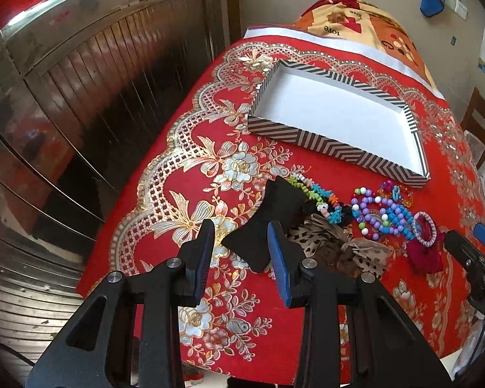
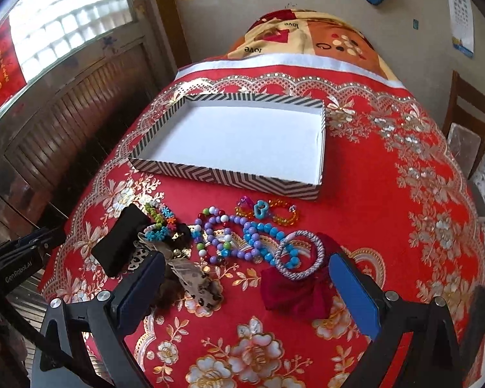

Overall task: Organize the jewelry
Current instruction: 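Lower left gripper to black velvet bow while right gripper nears leopard-print bow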

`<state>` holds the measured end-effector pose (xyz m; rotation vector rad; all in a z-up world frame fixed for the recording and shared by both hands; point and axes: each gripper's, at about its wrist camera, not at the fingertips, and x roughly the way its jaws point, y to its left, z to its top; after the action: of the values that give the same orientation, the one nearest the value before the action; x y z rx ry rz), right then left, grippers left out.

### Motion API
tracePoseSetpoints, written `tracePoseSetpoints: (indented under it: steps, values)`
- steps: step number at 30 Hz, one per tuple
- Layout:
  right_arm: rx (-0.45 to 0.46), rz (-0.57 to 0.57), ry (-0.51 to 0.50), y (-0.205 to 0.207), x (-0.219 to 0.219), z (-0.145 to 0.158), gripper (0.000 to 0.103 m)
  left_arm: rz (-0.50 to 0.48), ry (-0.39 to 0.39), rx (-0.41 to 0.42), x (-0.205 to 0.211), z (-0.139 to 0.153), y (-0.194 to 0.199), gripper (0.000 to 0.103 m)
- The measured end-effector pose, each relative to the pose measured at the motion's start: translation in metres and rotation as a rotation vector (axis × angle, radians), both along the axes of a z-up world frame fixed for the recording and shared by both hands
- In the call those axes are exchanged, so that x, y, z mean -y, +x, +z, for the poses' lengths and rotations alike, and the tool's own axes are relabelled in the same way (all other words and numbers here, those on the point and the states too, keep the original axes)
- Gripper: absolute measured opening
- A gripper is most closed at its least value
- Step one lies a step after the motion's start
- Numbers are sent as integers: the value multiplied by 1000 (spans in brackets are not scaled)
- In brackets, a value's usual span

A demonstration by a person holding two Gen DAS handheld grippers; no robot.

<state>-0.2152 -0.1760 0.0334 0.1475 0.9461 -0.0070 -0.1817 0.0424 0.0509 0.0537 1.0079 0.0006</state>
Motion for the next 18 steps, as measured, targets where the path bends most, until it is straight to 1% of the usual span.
tracePoseSetpoints:
  steps: [2,3,4,6,8,11,12,14,18]
  values:
    - [0,14,-16,1,0,0,100,-2,0,3,1,-1,0,33]
    - [-3,15,-40,2,-1,-1,100,-7,-11,-3,0,-2,0,33]
    - [-9,13,-51,3,-1,-2,100,-21,-29,-8,0,-2,1,33]
    - [-16,3,-49,4,-1,-3,100,-51,-28,-3,1,-3,4,33]
    - [7,-15,-57,3,-2,-2,100,-71,-10,6,1,-6,6,33]
    - [69,-32,-83,0,-6,-1,100,-82,-5,-19,-2,-10,6,33]
    - [65,-40,-98,0,-8,-3,100,-89,-1,-18,-2,-11,5,33]
    - [60,-50,-94,0,-10,-4,100,-104,15,-23,-3,-13,5,33]
    - [45,-71,-70,-7,-12,-6,100,-101,-7,-39,-10,-18,6,33]
